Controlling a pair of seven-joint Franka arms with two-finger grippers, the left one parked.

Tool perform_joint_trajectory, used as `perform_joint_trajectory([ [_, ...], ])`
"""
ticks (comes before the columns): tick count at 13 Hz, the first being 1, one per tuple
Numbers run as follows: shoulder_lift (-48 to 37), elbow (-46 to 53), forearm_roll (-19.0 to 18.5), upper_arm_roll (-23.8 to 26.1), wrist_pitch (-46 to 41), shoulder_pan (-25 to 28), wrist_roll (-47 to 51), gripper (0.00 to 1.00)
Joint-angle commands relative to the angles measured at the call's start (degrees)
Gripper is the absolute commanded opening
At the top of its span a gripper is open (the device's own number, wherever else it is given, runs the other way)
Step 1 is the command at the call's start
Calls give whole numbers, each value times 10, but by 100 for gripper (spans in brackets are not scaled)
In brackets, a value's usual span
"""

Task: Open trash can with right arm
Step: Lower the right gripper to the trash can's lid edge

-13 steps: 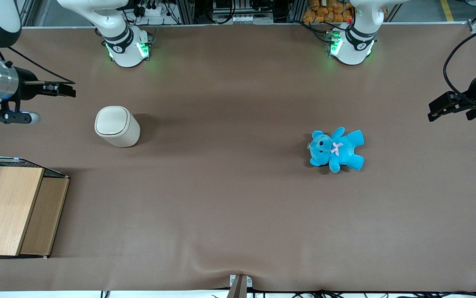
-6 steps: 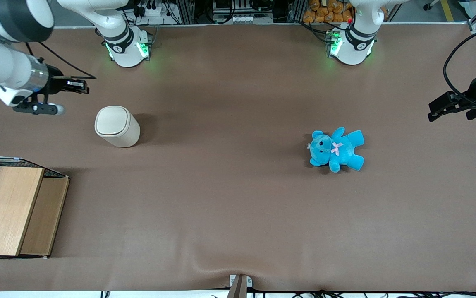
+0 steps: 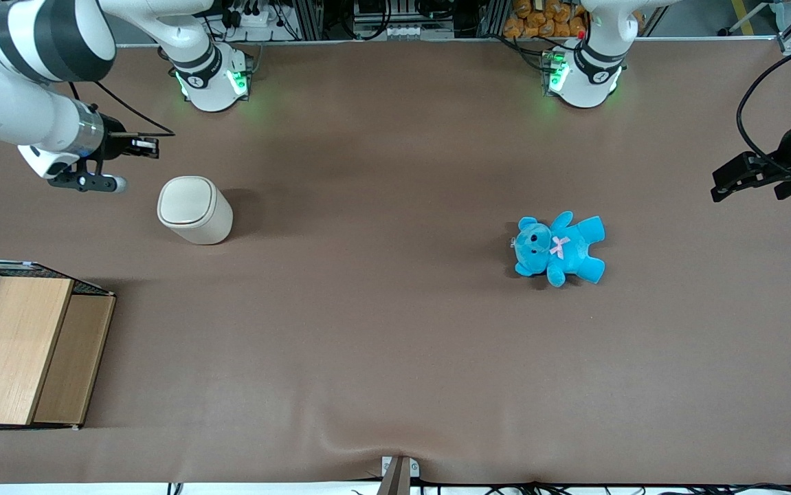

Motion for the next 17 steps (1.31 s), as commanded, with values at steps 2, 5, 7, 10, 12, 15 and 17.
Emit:
perform_joint_trajectory([
  [2, -6, -42, 1, -1, 69, -10, -7, 0],
  [5, 22, -44, -25, -1, 128, -18, -35, 0],
  [7, 37, -44, -26, -2, 151, -27, -56, 0],
  [10, 53, -75, -27, -2, 204, -35, -75, 0],
  [12, 66, -79, -28, -2, 217, -43, -89, 0],
  [15, 80, -81, -28, -2, 224, -44, -90, 0],
  [17, 91, -83, -28, -2, 237, -44, -92, 0],
])
